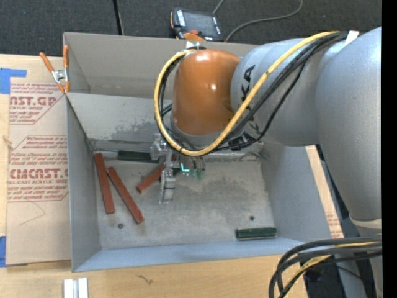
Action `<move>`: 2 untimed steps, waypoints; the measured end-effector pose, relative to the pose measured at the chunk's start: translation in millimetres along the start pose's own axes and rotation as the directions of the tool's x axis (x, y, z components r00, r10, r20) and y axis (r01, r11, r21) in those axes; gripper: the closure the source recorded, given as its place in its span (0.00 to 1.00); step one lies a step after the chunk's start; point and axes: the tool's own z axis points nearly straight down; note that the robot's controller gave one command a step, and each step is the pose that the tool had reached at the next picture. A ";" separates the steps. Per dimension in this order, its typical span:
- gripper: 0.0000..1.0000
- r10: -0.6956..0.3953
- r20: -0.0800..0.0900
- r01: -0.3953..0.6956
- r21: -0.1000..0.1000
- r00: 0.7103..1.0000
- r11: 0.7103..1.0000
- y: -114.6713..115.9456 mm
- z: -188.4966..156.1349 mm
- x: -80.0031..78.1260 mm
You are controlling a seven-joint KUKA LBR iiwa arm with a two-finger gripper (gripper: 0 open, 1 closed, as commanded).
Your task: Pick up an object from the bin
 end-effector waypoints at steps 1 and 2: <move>0.00 0.134 0.010 -0.134 -0.003 0.991 0.991 2.3 103.1 -22.9; 0.00 -0.393 0.005 0.393 0.002 0.919 0.920 18.6 102.1 17.1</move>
Offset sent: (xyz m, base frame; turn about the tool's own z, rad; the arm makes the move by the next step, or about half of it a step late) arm 0.0216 0.0017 -0.1013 0.1335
